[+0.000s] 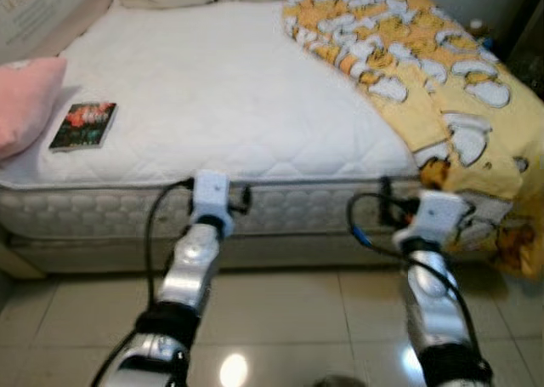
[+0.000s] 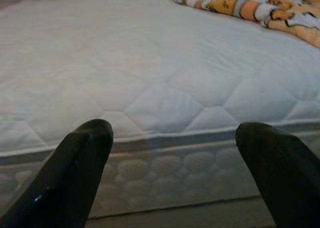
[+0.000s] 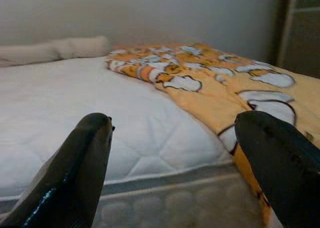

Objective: Clean up the room

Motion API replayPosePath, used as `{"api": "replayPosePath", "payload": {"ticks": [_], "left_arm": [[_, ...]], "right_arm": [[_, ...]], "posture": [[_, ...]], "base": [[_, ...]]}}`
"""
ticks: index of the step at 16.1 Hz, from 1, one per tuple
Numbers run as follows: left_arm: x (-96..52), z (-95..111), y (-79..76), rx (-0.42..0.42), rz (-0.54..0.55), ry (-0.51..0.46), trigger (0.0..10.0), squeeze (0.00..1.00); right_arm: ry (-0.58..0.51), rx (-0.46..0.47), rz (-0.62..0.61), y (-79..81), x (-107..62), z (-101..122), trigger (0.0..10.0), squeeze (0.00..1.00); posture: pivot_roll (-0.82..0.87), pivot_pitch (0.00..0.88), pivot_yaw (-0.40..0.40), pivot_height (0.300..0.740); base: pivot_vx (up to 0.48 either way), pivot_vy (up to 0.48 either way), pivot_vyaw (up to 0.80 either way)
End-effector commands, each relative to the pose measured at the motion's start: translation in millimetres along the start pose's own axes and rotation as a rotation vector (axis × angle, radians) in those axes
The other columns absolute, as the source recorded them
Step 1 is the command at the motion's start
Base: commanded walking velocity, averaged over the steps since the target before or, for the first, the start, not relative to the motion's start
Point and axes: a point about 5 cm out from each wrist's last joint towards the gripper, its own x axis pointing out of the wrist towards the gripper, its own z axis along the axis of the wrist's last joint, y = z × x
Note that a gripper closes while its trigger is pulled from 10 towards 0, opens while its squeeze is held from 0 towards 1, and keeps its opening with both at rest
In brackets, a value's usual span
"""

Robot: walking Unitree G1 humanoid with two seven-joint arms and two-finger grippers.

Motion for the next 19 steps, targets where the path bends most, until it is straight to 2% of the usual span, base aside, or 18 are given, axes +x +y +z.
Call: {"api": "replayPosePath", "payload": {"ticks": [1,4,9,11,13,14,15,19], "left_arm": [[0.8,1,-9.3,0.024,-0.018,0.003,10.0,0.00],[1.2,6,-17.2,0.089,-0.051,-0.024,10.0,0.00],[0.7,4,1.6,-0.033,0.064,-0.024,10.0,0.00],[0.3,5,1.5,-0.044,0.064,-0.034,10.0,0.00],[-0.5,6,-2.4,-0.050,0.030,-0.038,10.0,0.00],[-1.5,7,-9.5,0.010,-0.026,-0.049,10.0,0.00],[-1.6,8,-11.6,0.027,-0.040,-0.051,10.0,0.00],[-0.3,9,-8.1,-0.010,0.000,-0.058,10.0,0.00]], "right_arm": [[0.014,-0.001,-0.006,-3.8,0.6,-2,10.0,0.00],[0.031,-0.008,-0.008,-4.2,3.6,-4,10.0,0.00],[0.007,0.003,-0.017,-5.9,1.9,-3,10.0,0.00],[0.007,0.002,-0.018,-6.0,1.0,-4,10.0,0.00],[0.014,0.003,-0.018,-5.7,0.6,-6,10.0,0.00],[0.018,0.002,-0.015,-4.6,1.6,-6,10.0,0.00],[0.018,0.002,-0.012,-4.0,2.3,-6,10.0,0.00],[0.011,0.005,-0.002,-3.0,4.6,-5,10.0,0.00]], "posture": [[-0.04,0.016,0.054,0.740],[-0.04,0.017,0.049,0.740],[-0.04,0.018,0.044,0.740],[-0.03,0.019,0.041,0.740],[-0.03,0.014,0.043,0.740],[-0.03,0.009,0.045,0.740],[-0.03,0.006,0.045,0.740],[-0.03,0.000,0.039,0.740]], "base": [[0.000,-0.480,0.00],[0.000,-0.480,0.53],[0.000,-0.472,0.00],[0.000,-0.469,0.00],[0.000,0.000,0.00],[0.000,-0.480,0.00],[0.000,-0.480,0.00],[0.000,-0.478,0.00]]}}
